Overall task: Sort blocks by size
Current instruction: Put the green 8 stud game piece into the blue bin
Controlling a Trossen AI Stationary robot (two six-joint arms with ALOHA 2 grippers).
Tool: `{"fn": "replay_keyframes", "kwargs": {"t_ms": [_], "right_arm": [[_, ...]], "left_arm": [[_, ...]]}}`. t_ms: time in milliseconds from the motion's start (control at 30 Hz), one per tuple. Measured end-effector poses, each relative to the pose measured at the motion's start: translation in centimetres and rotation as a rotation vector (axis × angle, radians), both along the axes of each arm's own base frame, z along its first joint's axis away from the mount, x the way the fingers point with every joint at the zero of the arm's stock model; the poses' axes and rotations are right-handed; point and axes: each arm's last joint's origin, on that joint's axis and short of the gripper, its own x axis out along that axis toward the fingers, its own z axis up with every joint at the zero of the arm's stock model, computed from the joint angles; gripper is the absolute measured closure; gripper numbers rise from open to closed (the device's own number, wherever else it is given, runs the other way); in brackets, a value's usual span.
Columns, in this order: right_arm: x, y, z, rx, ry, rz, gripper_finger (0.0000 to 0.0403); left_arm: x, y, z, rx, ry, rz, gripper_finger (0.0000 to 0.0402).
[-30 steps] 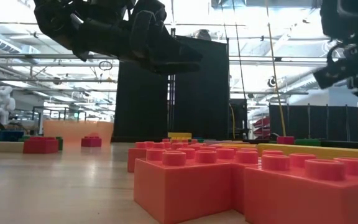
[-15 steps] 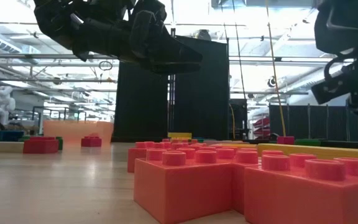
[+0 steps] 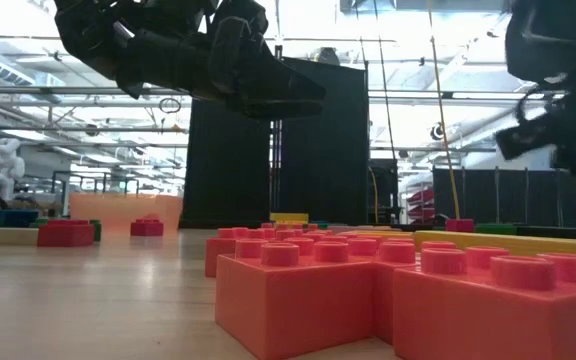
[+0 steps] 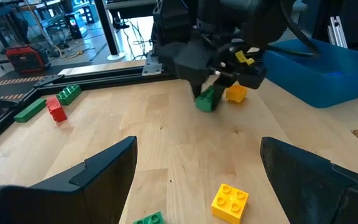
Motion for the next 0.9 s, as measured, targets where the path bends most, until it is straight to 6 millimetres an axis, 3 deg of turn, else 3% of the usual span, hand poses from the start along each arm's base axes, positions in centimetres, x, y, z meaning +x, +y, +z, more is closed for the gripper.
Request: {"fn": "replay_keyframes", "kwargs": {"t_ms": [600, 900], "right_arm": [[0.7, -0.1, 6.0, -0.014, -0.335, 0.016, 0.027], [0.4, 2.3, 8.7, 0.216, -0.564, 0.255, 0.027]], "left_arm": [[0.0, 0.0, 0.0, 0.0, 0.001, 0.0, 0.0061], [0.0, 0.0, 0.0, 0.002, 0.001, 0.0, 0.0061]]}}
